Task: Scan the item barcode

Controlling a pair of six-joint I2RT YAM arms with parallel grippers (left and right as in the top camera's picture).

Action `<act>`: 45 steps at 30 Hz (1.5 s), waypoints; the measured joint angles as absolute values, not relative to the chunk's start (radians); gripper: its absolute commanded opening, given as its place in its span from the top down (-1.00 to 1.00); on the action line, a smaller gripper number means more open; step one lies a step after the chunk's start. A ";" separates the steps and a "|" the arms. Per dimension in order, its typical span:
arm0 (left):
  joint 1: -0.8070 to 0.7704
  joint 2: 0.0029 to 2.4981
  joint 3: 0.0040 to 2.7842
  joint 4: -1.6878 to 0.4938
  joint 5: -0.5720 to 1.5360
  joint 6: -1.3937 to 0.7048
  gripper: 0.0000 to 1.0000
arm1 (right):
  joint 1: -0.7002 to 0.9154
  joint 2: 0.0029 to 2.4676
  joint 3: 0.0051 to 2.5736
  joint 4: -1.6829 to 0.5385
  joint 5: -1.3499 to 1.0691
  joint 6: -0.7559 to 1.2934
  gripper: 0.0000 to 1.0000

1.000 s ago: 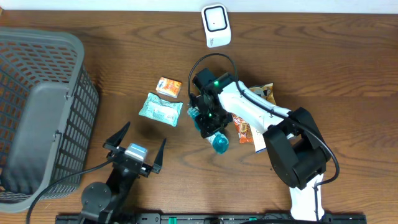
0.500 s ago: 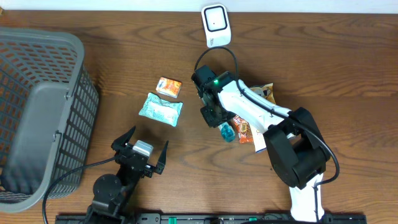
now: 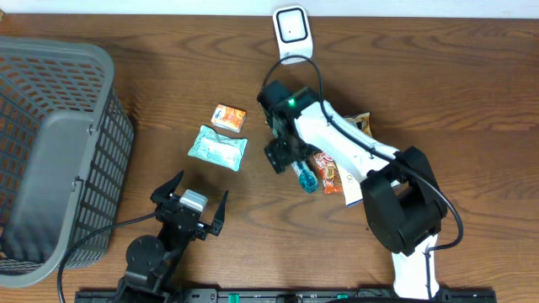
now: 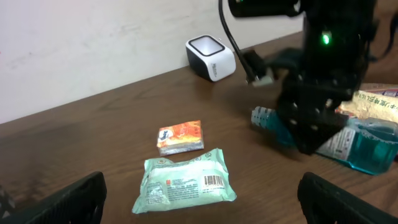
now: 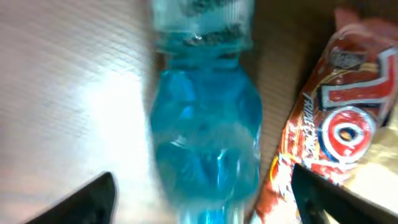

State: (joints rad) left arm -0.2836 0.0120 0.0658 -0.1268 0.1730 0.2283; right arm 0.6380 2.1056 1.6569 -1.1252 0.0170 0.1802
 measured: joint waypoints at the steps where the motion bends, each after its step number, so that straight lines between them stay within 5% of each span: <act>1: -0.284 0.012 0.066 -0.127 0.173 0.228 -0.96 | 0.638 2.105 1.686 -1.151 0.012 0.181 -0.98; 20: -0.284 0.012 0.069 -0.146 0.165 0.228 -0.96 | 0.624 1.980 1.847 -1.510 -0.010 0.261 -0.99; 30: -0.284 0.012 0.069 -0.147 0.165 0.228 -0.96 | 0.638 1.799 1.658 -1.247 0.020 0.295 -0.99; 45: -0.284 0.012 0.070 -0.149 0.158 0.228 -0.96 | 0.573 2.199 1.980 -1.327 -0.005 0.164 -0.96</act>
